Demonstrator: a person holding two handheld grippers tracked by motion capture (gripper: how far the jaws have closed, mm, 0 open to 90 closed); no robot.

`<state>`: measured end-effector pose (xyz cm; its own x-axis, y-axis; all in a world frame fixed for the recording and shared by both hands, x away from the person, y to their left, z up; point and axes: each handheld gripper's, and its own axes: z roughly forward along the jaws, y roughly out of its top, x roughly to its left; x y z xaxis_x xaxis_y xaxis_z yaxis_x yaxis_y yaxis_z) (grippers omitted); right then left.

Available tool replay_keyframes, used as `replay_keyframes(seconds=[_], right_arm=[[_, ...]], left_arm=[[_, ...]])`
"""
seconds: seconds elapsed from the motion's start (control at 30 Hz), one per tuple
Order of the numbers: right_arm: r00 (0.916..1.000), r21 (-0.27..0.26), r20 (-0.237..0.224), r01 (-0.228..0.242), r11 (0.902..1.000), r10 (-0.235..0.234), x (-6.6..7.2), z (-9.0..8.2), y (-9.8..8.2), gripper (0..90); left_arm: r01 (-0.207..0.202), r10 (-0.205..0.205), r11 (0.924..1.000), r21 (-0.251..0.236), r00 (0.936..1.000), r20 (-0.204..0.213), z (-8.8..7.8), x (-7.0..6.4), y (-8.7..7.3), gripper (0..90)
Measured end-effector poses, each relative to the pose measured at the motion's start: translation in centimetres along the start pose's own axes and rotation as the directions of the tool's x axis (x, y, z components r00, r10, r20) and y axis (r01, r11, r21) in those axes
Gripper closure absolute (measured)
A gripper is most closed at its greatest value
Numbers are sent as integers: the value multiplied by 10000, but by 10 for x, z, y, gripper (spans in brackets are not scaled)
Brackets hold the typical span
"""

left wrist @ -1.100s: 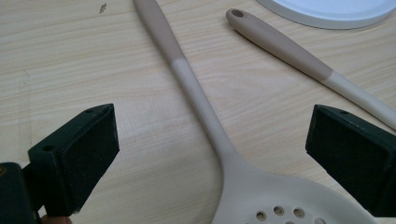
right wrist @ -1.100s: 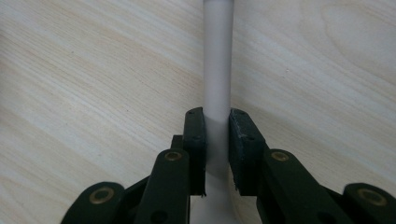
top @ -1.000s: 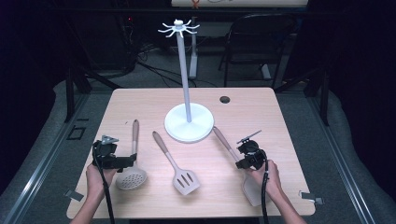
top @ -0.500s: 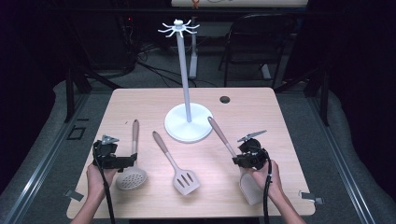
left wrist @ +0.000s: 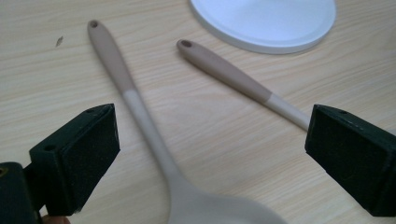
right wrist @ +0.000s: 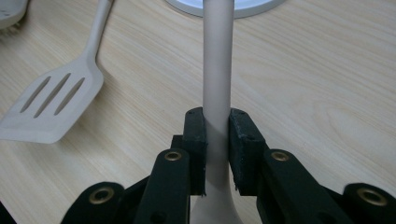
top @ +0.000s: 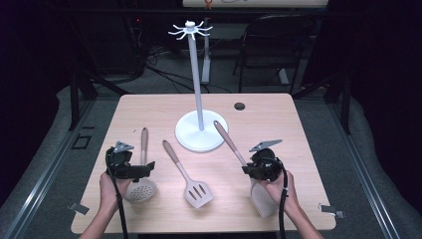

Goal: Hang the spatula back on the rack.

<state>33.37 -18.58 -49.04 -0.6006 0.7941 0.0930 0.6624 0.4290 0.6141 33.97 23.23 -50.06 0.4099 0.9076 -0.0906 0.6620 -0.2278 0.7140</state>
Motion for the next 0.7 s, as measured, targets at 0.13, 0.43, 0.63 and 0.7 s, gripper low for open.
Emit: replay_keyframes(seconds=[0.13,0.43,0.63,0.7], right_arm=[[9999,-132,-48,137,9998,-138,3,0,1,784],[9983,-394,-109,560,9977,-564,15,3,9,784],[9955,-500,-109,930,9944,-936,23,6,14,784],[9946,-508,-74,1028,9934,-1033,25,6,16,783]], left_arm=[[-30,34,9999,-101,9994,334,2,-8,6,31],[-330,360,9991,-282,9932,1108,10,-30,21,38],[-327,376,9989,-335,9865,1594,18,-43,26,42],[-407,459,9986,-327,9829,1782,21,-49,28,42]])
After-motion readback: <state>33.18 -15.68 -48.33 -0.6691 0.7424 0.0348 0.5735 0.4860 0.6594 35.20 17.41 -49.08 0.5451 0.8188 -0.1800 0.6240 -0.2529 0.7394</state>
